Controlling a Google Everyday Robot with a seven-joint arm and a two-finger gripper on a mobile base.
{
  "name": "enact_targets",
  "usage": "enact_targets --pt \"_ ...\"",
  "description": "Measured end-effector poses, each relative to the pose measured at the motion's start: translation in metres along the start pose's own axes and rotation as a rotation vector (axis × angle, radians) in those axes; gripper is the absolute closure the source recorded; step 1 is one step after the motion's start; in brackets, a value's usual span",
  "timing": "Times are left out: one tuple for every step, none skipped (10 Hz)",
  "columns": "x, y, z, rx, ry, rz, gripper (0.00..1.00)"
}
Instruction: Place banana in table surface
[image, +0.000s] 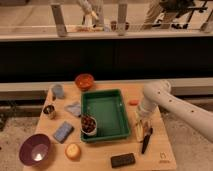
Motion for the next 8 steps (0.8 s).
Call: enact_targets --pt "0.0009 -0.0008 -0.0006 -0.002 0.003 0.002 0.20" --pt "0.0003 0.0003 -0.0006 -0.003 0.003 0.004 0.20" --pt "0.0000 0.0005 -0.0008 -0.001 0.003 0.005 0.20" --pt "0.0005 -0.0005 -0.0006 -0.001 0.003 0.003 0.20" --pt "0.0010 -0.0014 -0.0005 -0.001 0.003 0.002 0.20" --pt "0.0009 -0.0011 -0.0005 -0.001 0.003 0.002 0.20" --pt "0.0009 -0.0011 -0.0003 -0.001 0.003 0.002 0.20" --pt "0.0011 -0.0015 -0.0005 -0.001 0.003 0.001 0.20"
